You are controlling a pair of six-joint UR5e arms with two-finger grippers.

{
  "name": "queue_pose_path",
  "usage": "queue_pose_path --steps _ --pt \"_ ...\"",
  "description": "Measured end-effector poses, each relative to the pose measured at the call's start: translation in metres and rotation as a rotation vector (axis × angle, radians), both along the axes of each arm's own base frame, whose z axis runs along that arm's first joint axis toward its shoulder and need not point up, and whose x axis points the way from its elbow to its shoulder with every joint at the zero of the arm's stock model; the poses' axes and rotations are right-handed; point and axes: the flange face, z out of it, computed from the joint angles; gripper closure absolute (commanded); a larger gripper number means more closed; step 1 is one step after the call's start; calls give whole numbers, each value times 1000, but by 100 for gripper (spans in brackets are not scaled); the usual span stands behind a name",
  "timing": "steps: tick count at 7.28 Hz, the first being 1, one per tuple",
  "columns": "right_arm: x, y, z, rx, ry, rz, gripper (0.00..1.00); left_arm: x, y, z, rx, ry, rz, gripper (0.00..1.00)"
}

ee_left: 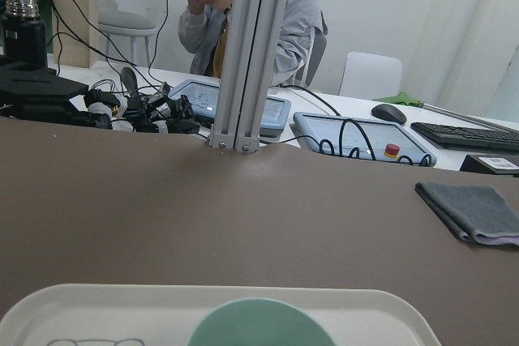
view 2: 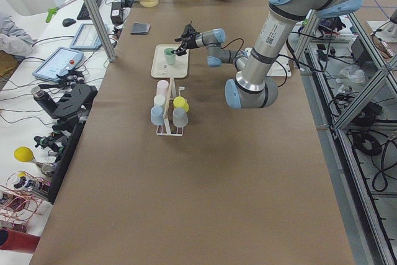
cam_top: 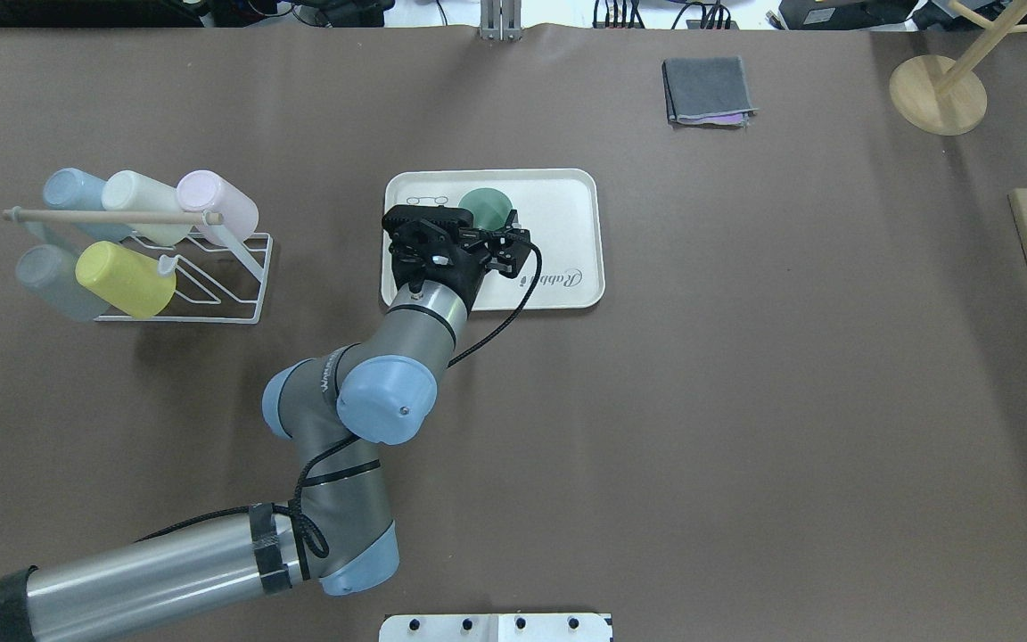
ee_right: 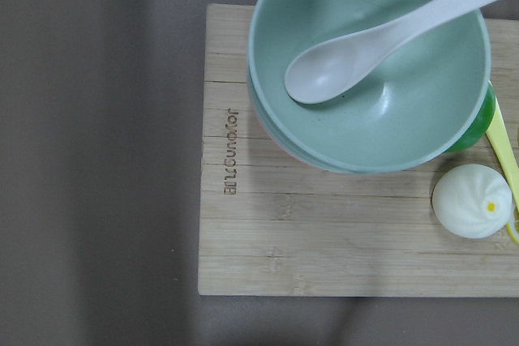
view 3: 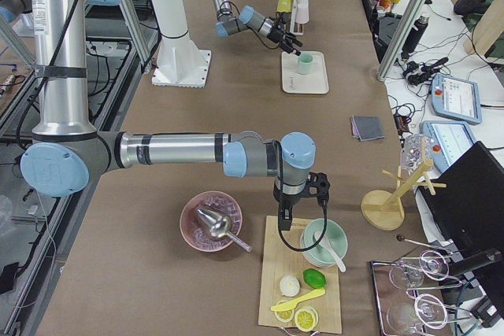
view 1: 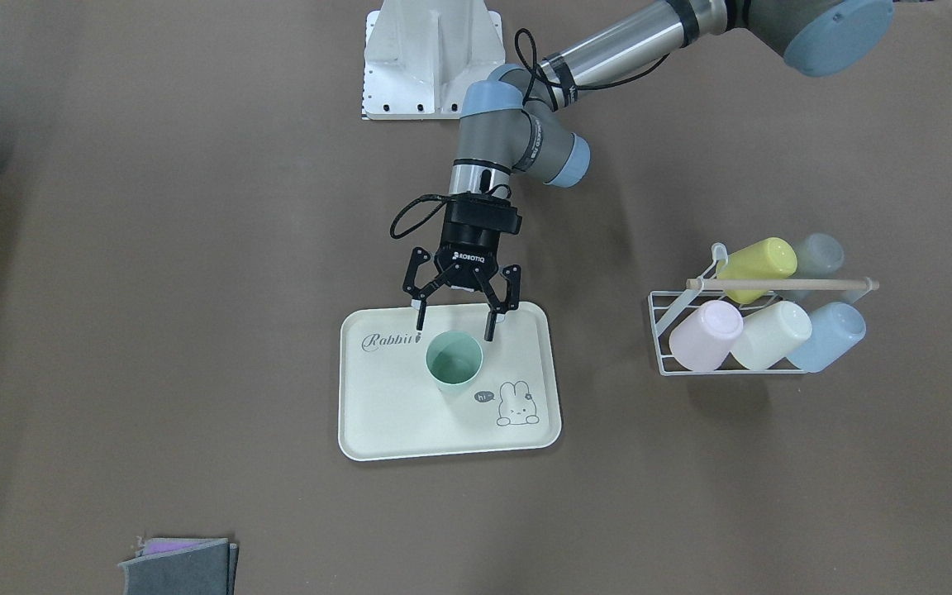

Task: Pick up and place green cup on tray

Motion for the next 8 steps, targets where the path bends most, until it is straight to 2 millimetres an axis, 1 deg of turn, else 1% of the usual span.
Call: queue_pose_path --steps 2,3,4,5,6,7,8 --pt "0 0 4 -8 -2 1 0 -55 -3 -15 9 -40 97 2" --pt "0 0 4 -9 -3 1 0 -80 -9 -20 -8 -54 154 2" --pt "-1 0 4 -9 -3 0 0 -105 -21 -18 -51 -97 194 2" --pt "-1 0 5 -10 -3 0 0 -130 -36 -10 -114 -144 234 2" --pt "-1 0 5 -10 -4 0 0 -157 -56 1 -178 -182 278 2" --pt "-1 0 5 -10 -4 0 0 -187 -78 17 -232 -237 324 2" --pt "-1 0 4 -9 -3 0 0 -224 -102 39 -282 -293 369 2"
